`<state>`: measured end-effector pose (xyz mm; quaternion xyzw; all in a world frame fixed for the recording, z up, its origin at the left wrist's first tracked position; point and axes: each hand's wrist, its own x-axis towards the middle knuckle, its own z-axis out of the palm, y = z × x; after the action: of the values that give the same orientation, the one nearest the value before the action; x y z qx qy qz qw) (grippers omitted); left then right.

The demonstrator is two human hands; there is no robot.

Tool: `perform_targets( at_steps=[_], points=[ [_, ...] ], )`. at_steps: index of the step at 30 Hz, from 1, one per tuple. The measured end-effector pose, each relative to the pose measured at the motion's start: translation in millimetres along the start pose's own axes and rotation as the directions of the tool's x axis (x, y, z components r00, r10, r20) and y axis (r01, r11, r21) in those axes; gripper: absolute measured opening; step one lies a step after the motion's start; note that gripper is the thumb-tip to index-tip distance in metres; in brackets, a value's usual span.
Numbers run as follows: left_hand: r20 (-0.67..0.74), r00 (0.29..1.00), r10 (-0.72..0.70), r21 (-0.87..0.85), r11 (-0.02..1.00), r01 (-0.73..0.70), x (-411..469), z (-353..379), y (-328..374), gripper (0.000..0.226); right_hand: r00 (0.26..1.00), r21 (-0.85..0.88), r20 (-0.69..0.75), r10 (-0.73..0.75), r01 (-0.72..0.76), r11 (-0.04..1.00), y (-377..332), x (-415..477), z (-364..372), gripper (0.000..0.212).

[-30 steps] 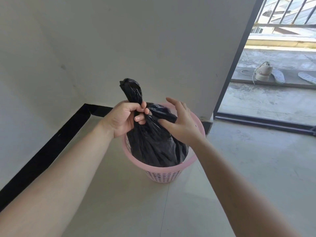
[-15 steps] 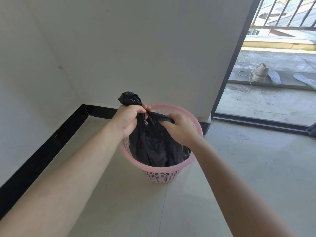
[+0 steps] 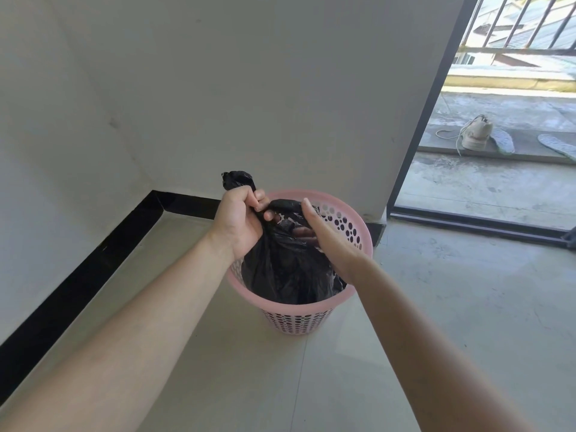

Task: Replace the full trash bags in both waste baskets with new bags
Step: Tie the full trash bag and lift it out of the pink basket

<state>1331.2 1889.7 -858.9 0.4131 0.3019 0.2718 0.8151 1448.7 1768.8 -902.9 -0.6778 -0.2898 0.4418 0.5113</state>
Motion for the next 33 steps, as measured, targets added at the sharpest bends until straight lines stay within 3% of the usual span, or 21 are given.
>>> perform_targets(
  at_steps=[1,3,8,10,11,13,15,17,19,22,24,26,28,30,33],
  points=[
    [0.014,1.000,-0.006,-0.007,1.000,0.006,-0.1,0.6,-0.9,0.014,0.994,0.020,-0.088,-0.069,0.071,0.997,-3.1,-2.3,2.6,0.044],
    [0.020,1.000,-0.020,-0.007,1.000,0.020,0.3,2.0,-3.1,0.015,0.952,0.002,-0.258,-0.163,0.169,0.986,-4.3,-1.1,4.3,0.046],
    [-0.117,0.993,0.019,0.002,1.000,-0.019,7.6,1.9,-5.8,0.033,0.877,-0.053,-0.472,-0.096,0.081,0.995,0.6,8.8,-9.8,0.055],
    [-0.094,0.995,0.022,-0.146,0.989,-0.036,9.8,6.1,-1.5,0.041,0.876,0.171,-0.473,-0.097,0.199,0.965,1.1,11.8,-10.5,0.047],
    [-0.080,0.996,0.030,-0.229,0.972,-0.048,9.1,10.1,2.4,0.043,0.894,0.398,-0.444,-0.062,0.259,0.880,-1.7,13.1,-8.5,0.041],
    [-0.109,0.992,0.070,-0.375,0.921,-0.106,9.6,17.4,9.1,0.044,0.917,0.741,-0.399,0.009,0.316,0.592,-14.9,10.0,-6.0,0.036],
    [-0.210,0.974,0.090,-0.469,0.864,-0.181,11.1,20.3,10.4,0.044,0.915,0.871,-0.397,0.077,0.349,0.344,-21.1,10.0,-11.7,0.036],
    [-0.328,0.943,0.063,-0.450,0.867,-0.214,12.8,12.7,3.5,0.043,0.911,0.915,-0.395,0.120,0.380,0.132,-22.3,10.3,-23.2,0.036],
    [-0.452,0.891,0.030,-0.331,0.923,-0.199,11.1,-7.2,-5.7,0.037,0.906,0.926,-0.376,0.192,0.370,0.070,-12.0,9.2,-42.6,0.037],
    [-0.617,0.787,0.017,-0.134,0.983,-0.126,7.6,-43.0,-10.6,0.027,0.848,0.905,-0.413,0.332,0.341,0.254,19.0,3.8,-76.2,0.037],
    [-0.631,0.774,0.058,-0.029,0.995,-0.098,6.2,-52.7,-10.5,0.029,0.792,0.858,-0.473,0.386,0.313,0.407,30.9,-1.5,-87.9,0.037],
    [-0.578,0.806,0.128,0.073,0.992,-0.105,7.9,-50.7,-11.6,0.035,0.738,0.722,-0.596,0.316,0.320,0.614,31.3,-6.2,-91.5,0.036],
    [-0.485,0.841,0.241,0.238,0.961,-0.138,7.9,-47.1,-12.6,0.041,0.707,0.422,-0.700,0.101,0.295,0.857,26.9,-8.5,-92.5,0.037],
    [-0.390,0.844,0.368,0.473,0.867,-0.159,9.9,-45.1,-10.6,0.049,0.748,0.091,-0.656,-0.101,0.211,0.973,24.6,-8.3,-94.8,0.042],
    [-0.288,0.857,0.427,0.599,0.779,-0.187,10.9,-31.1,-5.7,0.058,0.833,-0.119,-0.548,-0.080,0.018,0.993,18.9,-8.3,-94.7,0.061]
  ],
)
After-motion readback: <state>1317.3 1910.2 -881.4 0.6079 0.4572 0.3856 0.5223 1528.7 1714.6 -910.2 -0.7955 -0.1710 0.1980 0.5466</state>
